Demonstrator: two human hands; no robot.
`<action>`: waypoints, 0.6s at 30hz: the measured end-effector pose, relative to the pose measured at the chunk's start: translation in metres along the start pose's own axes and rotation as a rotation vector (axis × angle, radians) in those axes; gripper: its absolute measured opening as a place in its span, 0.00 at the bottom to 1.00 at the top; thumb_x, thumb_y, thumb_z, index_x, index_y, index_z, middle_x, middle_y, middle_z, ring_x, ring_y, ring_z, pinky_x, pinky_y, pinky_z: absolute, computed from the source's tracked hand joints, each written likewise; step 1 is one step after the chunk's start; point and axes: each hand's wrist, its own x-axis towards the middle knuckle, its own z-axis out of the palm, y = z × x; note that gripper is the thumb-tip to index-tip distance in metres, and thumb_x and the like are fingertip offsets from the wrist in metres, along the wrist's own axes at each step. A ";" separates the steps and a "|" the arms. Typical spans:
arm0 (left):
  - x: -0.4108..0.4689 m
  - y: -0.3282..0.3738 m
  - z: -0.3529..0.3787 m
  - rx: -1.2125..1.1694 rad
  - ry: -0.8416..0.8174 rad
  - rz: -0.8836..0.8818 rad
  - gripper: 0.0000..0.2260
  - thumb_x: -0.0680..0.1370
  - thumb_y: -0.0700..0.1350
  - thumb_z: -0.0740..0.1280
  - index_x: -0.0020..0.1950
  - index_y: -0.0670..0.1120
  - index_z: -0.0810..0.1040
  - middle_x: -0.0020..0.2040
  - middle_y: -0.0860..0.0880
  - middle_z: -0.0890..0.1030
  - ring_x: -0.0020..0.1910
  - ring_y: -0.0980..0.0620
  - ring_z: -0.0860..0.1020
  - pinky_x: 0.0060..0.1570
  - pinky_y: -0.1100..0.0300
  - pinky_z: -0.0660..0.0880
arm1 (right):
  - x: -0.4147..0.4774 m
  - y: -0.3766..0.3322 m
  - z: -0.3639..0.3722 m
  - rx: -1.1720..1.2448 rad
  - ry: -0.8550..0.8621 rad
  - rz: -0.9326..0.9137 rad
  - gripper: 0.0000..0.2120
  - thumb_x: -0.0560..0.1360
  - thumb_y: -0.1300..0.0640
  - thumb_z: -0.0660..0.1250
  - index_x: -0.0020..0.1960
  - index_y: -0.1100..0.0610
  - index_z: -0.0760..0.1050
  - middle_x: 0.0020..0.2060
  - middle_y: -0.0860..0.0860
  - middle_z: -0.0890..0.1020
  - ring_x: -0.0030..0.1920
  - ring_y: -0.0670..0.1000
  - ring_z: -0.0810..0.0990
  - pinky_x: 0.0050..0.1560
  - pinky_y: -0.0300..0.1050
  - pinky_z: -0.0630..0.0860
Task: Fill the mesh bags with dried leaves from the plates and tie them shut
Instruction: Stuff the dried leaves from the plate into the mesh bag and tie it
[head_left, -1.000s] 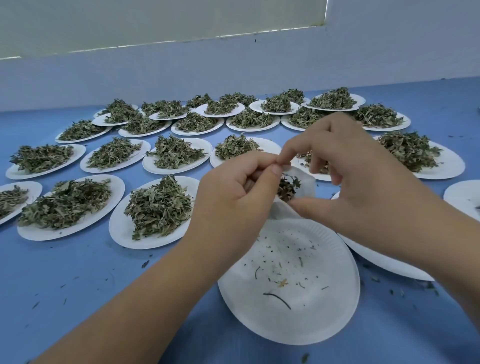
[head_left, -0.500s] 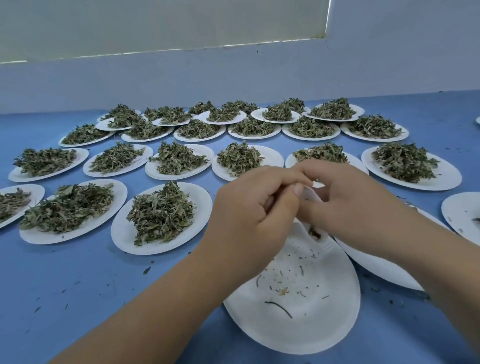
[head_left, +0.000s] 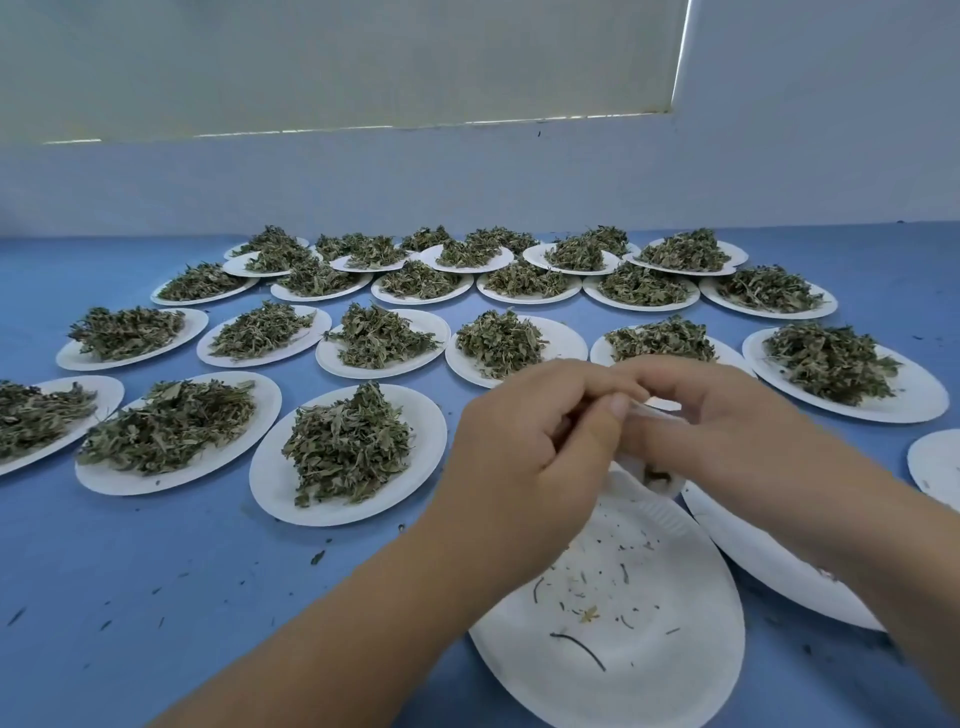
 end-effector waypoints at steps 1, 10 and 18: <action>0.001 -0.001 -0.001 -0.059 0.001 -0.049 0.08 0.76 0.41 0.64 0.46 0.51 0.83 0.33 0.58 0.78 0.32 0.64 0.73 0.34 0.73 0.67 | -0.002 -0.001 -0.002 0.035 -0.046 -0.025 0.06 0.74 0.57 0.69 0.49 0.49 0.82 0.40 0.45 0.83 0.36 0.45 0.81 0.37 0.33 0.76; 0.014 -0.017 -0.030 -0.548 0.027 -0.324 0.08 0.76 0.43 0.65 0.45 0.47 0.84 0.26 0.54 0.73 0.22 0.58 0.65 0.22 0.67 0.65 | -0.003 0.011 0.009 -0.457 -0.050 -0.197 0.37 0.64 0.40 0.74 0.68 0.32 0.61 0.61 0.30 0.67 0.58 0.35 0.72 0.51 0.39 0.76; 0.012 -0.022 -0.029 -0.426 0.004 -0.386 0.11 0.76 0.51 0.62 0.48 0.51 0.83 0.26 0.53 0.72 0.22 0.56 0.66 0.21 0.66 0.64 | 0.000 0.018 0.012 -0.509 0.131 -0.256 0.04 0.75 0.53 0.67 0.46 0.44 0.78 0.41 0.39 0.75 0.43 0.40 0.76 0.44 0.40 0.74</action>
